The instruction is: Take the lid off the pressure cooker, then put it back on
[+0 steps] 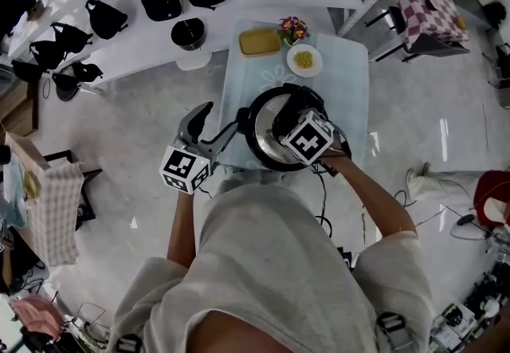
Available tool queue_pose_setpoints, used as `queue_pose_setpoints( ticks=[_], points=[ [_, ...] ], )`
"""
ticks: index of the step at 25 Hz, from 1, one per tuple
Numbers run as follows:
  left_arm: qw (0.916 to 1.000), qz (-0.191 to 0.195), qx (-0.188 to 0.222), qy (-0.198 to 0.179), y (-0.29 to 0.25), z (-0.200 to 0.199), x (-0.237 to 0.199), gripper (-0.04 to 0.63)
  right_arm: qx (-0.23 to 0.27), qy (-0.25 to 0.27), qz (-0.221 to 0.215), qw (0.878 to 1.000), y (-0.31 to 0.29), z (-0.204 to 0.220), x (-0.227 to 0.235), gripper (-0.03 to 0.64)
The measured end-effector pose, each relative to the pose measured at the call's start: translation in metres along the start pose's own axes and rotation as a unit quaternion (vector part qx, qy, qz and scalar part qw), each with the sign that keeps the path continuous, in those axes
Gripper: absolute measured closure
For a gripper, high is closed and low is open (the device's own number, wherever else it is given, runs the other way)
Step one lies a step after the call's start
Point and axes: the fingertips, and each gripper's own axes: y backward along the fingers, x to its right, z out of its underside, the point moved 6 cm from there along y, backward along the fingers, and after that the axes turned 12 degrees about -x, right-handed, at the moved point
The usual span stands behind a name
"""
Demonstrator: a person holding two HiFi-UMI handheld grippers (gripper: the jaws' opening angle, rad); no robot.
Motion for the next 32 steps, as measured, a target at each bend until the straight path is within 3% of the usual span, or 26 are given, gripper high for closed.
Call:
queue_pose_setpoints(
  ticks=[22,28,32],
  points=[
    [1.0,0.002,-0.008,0.002,-0.007,0.001,0.0,0.288,-0.017,-0.008,-0.029,0.999,-0.022,-0.007,0.012,0.345],
    [1.0,0.007,-0.006,-0.001,-0.012,-0.002,0.002,0.288,-0.02,0.014,-0.028,0.999,-0.023,-0.007,0.011,0.342],
    [1.0,0.008,-0.006,0.0,-0.013,-0.003,0.001,0.288,-0.024,0.056,-0.029,0.998,-0.021,-0.009,0.009,0.336]
  ],
)
